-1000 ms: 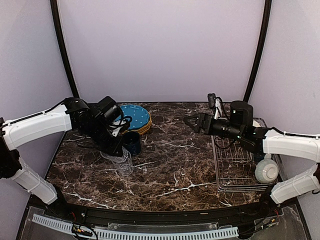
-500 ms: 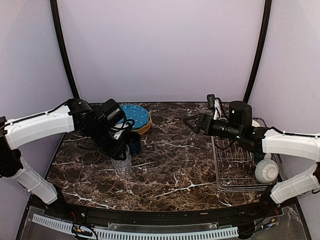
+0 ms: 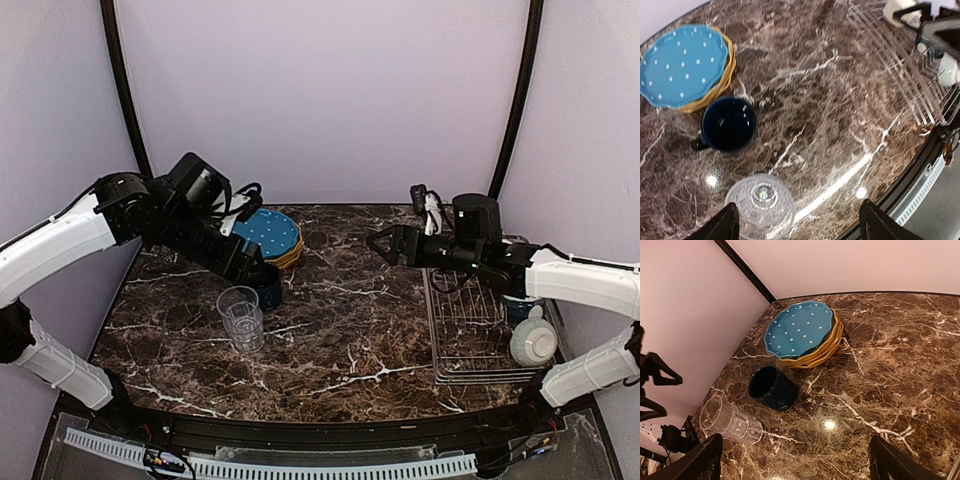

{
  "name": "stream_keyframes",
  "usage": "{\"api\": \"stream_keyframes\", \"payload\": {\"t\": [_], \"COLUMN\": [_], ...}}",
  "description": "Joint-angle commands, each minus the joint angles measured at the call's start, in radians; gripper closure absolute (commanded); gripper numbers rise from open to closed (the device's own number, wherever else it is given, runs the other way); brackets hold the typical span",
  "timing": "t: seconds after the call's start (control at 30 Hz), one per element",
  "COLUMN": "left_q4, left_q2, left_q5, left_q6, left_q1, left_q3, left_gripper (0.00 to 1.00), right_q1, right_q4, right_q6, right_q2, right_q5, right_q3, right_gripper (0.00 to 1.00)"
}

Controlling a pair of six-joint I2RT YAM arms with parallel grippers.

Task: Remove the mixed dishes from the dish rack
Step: Place the cup down, then grab the cup from the dish rack.

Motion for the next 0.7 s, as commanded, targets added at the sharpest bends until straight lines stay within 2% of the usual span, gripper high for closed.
{"api": "stream_keyframes", "payload": {"t": [0.0, 0.2, 0.3, 0.4, 0.5, 0.67], "left_q4": [0.139, 0.271, 0.384, 0.461, 0.499, 0.5], "left_q2": [-0.035, -0.043, -0.071, -0.115, -0.14, -0.157], "left_q5": [-0.003, -0.05, -0.081, -0.128, -0.154, -0.17], "left_q6": [0.092, 0.218, 0.279, 0.323, 0.348, 0.353], "left_q1": [-0.005, -0.006, -0.005, -0.003, -0.003, -0.003], "left_q3": [0.125, 0.198, 0.15, 0.041, -0.042, -0.096], "left_gripper": [0.15, 0.11, 0.08, 0.05, 0.02, 0.02], "right_q1": [-0.005, -0.006, -0.011, -0.048, -0.153, -0.361], "right_q4": [-0.222, -0.478, -0.622, -0.731, -0.825, -0.957], "right_q6": [-0.064, -0.091, -0.099, -0.11, -0.118, -0.167], "right_q2": [0.016, -0.042, -0.071, -0.086, -0.083, -0.046], "right_q5": [0.106, 0.312, 0.472, 0.551, 0.555, 0.47], "right_q3": [0.064, 0.094, 0.128, 0.162, 0.194, 0.254], "right_gripper": [0.01, 0.01, 0.01, 0.01, 0.01, 0.01]}}
